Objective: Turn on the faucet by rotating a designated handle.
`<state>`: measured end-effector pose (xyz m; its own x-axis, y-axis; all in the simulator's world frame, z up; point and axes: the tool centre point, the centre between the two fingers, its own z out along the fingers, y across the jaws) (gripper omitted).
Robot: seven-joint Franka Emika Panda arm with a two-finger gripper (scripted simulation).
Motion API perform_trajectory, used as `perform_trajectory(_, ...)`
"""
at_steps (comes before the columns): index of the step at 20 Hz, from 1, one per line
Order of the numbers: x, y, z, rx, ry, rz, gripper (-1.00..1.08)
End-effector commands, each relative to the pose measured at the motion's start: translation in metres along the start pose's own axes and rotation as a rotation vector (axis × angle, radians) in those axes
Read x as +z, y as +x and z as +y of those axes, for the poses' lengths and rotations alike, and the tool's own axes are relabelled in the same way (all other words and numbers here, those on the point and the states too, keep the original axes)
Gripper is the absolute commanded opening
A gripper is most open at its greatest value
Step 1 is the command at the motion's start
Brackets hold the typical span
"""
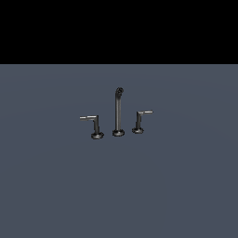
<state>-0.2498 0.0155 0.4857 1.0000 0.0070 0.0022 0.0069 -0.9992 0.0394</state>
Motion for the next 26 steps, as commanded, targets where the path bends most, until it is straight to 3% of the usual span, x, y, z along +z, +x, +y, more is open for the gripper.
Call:
perform_trajectory(1,0.000,0.000,0.000,0.000,0.000,0.000,-1.00)
perform_trajectory(16,0.007,0.003,-0.006,-0.026,-0.003,-0.028,-1.00)
perform_trajectory(26,0.014,0.039,-0.002,0.072,0.000,-0.027,-1.00)
